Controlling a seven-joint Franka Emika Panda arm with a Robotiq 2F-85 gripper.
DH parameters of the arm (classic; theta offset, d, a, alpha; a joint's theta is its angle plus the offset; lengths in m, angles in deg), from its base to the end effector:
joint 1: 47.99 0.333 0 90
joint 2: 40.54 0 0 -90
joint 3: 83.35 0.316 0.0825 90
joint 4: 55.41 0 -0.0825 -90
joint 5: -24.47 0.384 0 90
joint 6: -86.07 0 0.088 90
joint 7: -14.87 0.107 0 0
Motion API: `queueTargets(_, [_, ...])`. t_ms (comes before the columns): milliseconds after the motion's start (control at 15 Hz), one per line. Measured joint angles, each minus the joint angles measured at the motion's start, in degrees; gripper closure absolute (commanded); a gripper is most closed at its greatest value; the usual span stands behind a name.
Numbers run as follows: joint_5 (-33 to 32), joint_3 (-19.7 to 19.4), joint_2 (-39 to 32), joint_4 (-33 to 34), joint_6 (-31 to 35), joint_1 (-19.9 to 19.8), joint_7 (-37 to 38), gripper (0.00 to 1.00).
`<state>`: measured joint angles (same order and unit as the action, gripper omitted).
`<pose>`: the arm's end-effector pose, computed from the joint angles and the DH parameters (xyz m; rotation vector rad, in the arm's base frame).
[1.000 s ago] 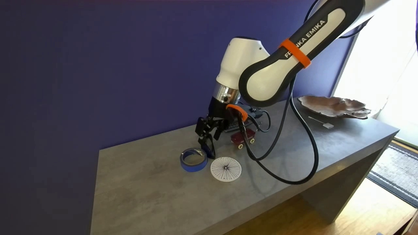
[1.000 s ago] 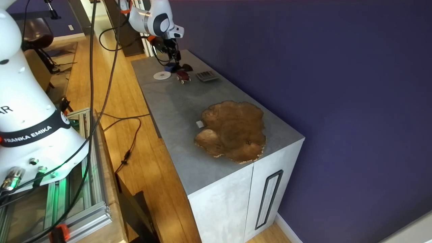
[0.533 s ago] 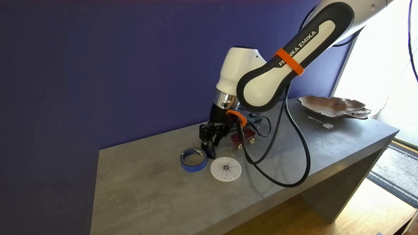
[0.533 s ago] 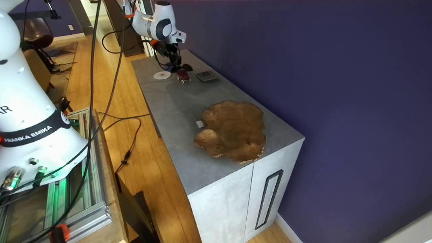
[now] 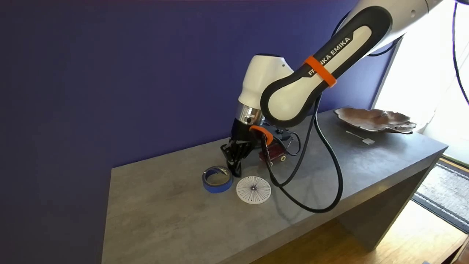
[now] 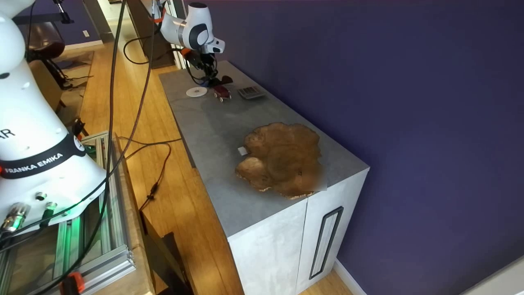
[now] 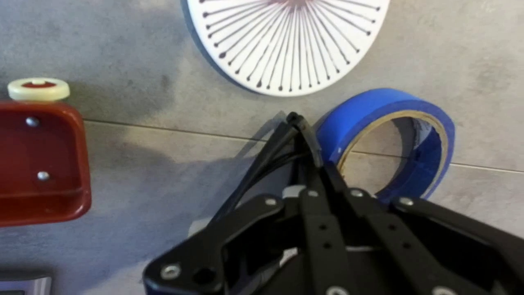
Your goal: Pick up the black shades and put them in the brown bowl
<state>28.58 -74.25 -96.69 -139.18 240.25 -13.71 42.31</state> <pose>0.5494 0.4838 0.1235 -2.8509 -0.1867 -0.1659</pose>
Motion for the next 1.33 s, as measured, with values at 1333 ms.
queueTargets(1333, [8.7, -23.0, 26.7, -37.8, 30.7, 8.7, 14.2, 0.99])
